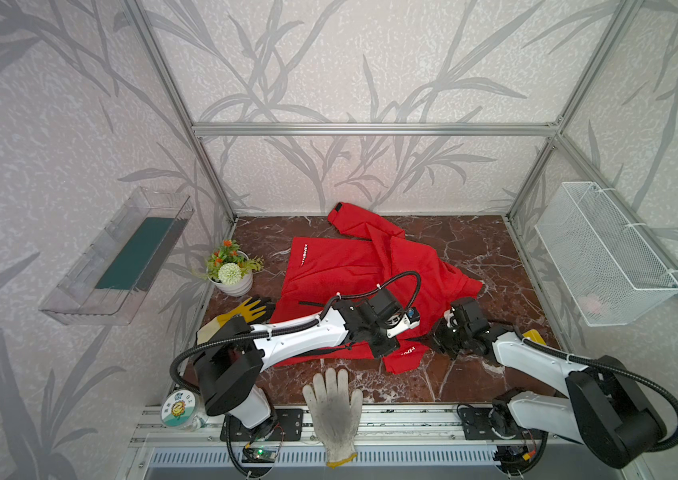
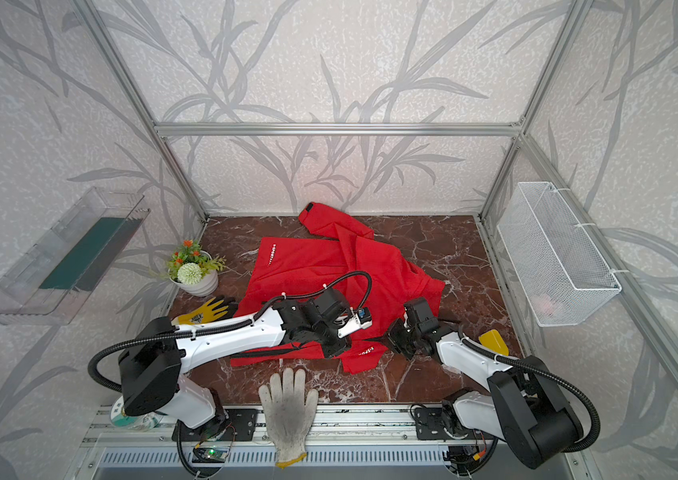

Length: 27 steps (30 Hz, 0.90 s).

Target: Zip up the jacket

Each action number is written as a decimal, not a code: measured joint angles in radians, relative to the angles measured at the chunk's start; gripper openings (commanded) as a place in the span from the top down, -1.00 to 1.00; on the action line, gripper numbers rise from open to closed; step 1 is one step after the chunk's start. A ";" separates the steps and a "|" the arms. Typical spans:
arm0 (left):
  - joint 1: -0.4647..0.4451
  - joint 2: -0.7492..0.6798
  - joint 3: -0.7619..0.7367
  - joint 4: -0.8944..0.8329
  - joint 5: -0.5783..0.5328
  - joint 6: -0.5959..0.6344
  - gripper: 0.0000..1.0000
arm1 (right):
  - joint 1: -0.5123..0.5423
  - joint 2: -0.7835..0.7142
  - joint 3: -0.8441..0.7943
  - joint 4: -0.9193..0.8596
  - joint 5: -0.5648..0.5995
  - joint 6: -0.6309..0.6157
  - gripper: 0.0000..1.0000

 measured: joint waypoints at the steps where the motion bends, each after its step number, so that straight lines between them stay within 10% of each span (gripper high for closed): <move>1: 0.000 0.017 0.003 -0.008 -0.003 0.000 1.00 | 0.000 0.012 -0.004 0.016 0.000 0.000 1.00; 27: 0.124 0.051 0.046 -0.170 -0.039 0.032 1.00 | -0.010 0.074 -0.011 0.104 -0.026 -0.045 1.00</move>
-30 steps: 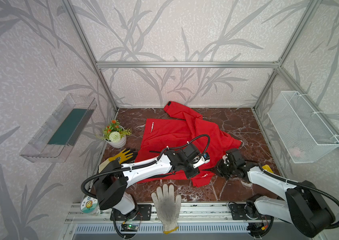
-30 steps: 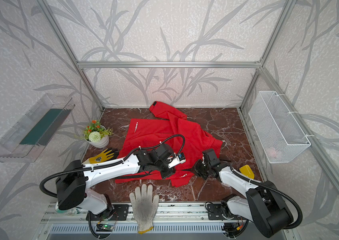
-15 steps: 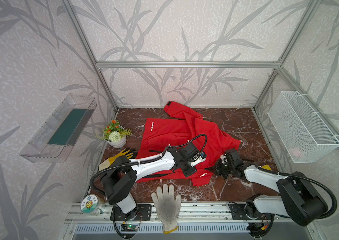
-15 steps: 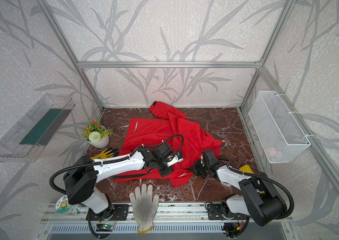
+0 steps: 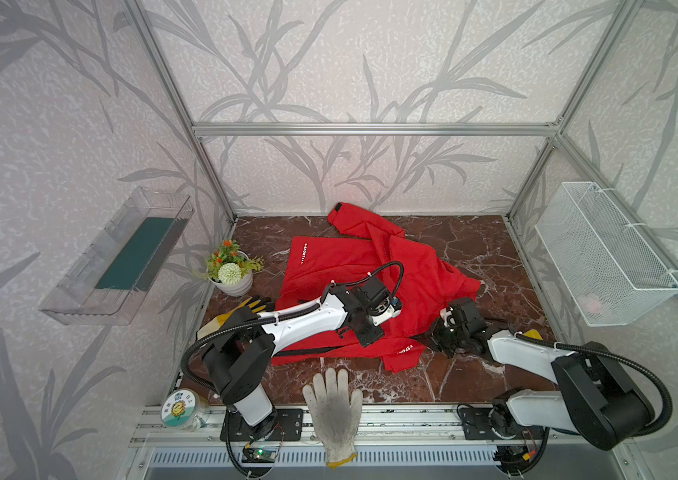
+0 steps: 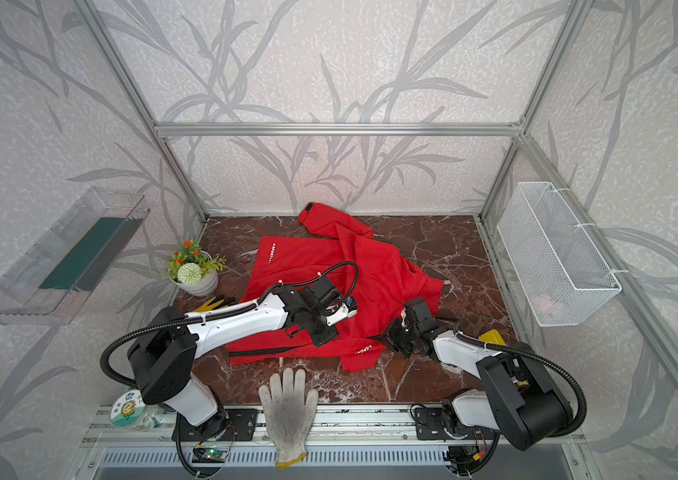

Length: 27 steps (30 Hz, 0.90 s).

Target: Zip up the jacket

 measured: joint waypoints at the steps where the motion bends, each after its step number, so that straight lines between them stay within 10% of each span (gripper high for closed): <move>1: 0.000 0.001 0.000 -0.011 0.014 0.004 1.00 | 0.000 0.000 0.000 0.000 0.000 0.000 1.00; 27: -0.068 0.019 0.016 -0.001 0.119 -0.015 1.00 | -0.009 0.005 0.000 0.001 -0.012 -0.007 1.00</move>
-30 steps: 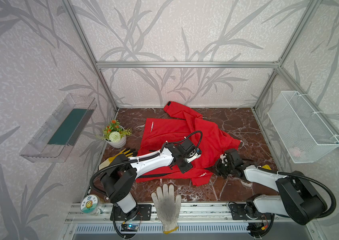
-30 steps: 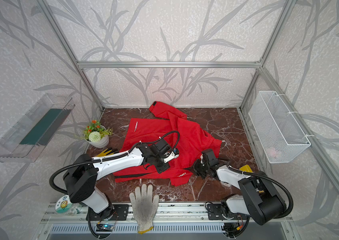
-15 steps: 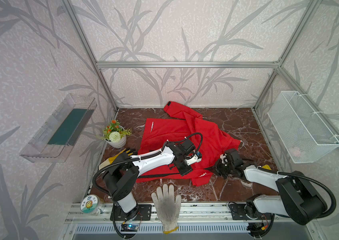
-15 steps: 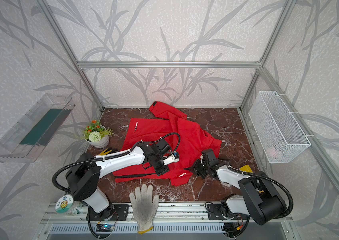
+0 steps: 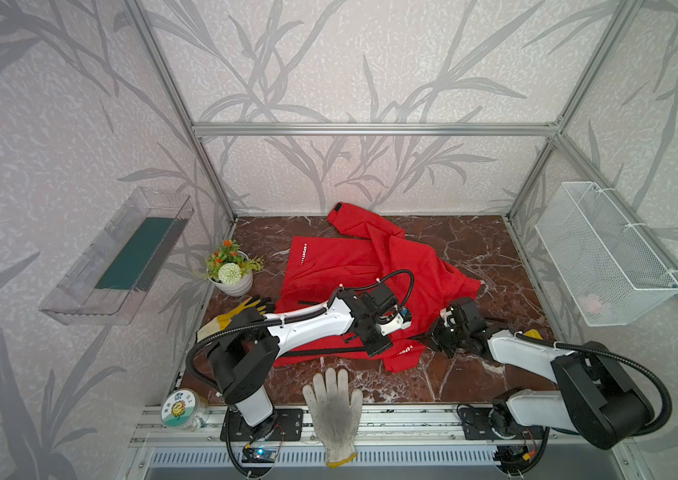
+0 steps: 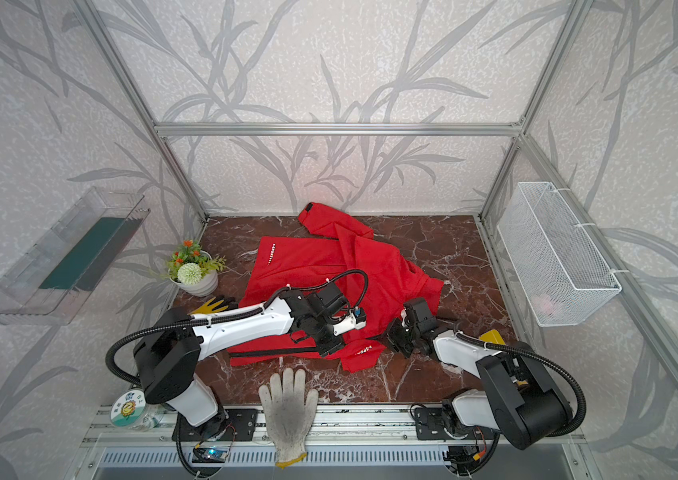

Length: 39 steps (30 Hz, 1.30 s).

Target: Zip up the jacket

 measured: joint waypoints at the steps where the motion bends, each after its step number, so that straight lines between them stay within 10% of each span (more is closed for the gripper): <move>1: -0.002 0.000 0.000 0.002 0.000 0.000 1.00 | -0.002 0.001 0.000 0.000 -0.003 -0.001 1.00; 39: 0.023 0.119 -0.131 0.275 0.098 -0.106 1.00 | -0.196 0.166 -0.109 0.378 -0.227 0.042 1.00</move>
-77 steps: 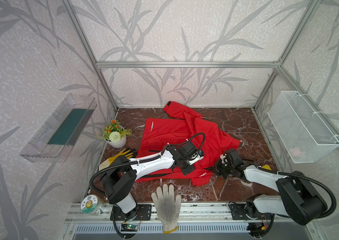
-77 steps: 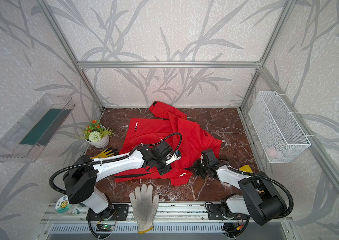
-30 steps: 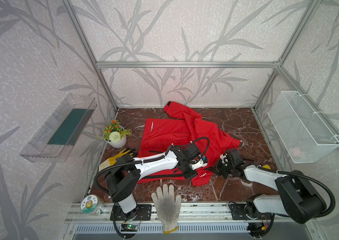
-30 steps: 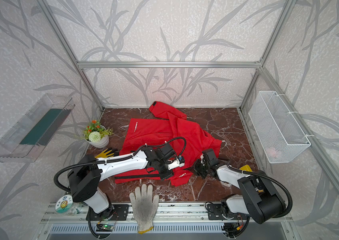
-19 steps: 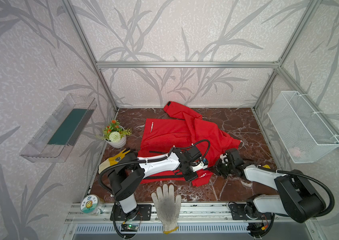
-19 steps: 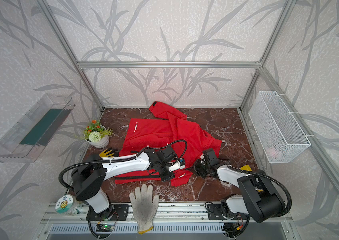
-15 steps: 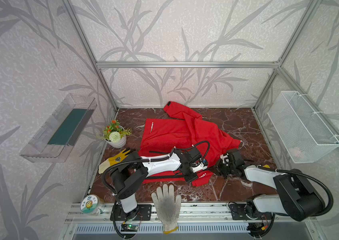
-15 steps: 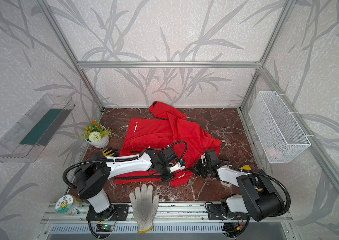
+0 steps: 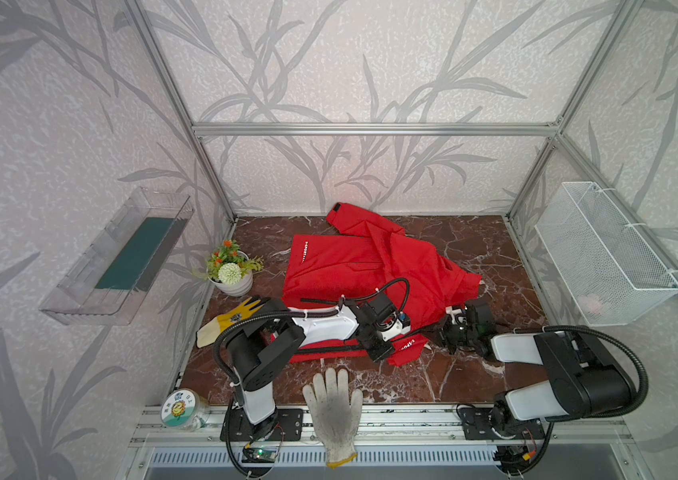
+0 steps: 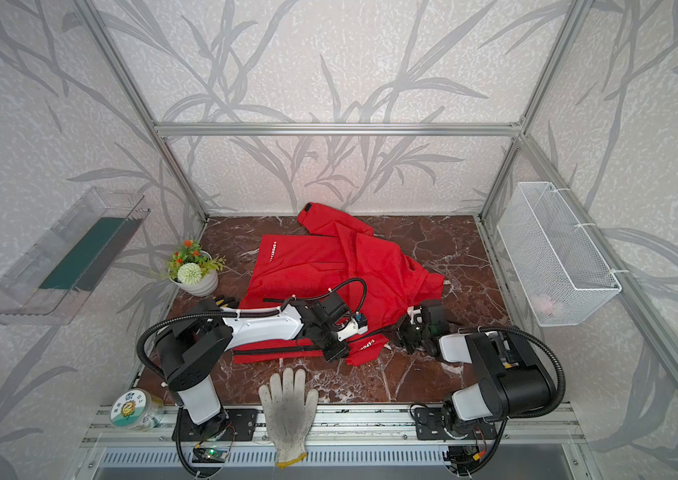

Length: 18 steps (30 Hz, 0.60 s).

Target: Zip up the jacket

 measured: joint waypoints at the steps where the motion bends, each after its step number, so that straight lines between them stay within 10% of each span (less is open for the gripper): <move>1: 0.004 -0.003 -0.008 0.012 0.008 0.000 1.00 | -0.008 0.012 -0.006 0.032 -0.018 0.005 1.00; 7: 0.013 -0.042 -0.091 0.127 0.027 0.003 1.00 | -0.023 -0.019 -0.054 0.136 -0.030 0.050 1.00; 18: 0.034 -0.097 -0.200 0.285 0.011 0.087 1.00 | -0.063 -0.305 -0.059 -0.178 0.136 0.031 1.00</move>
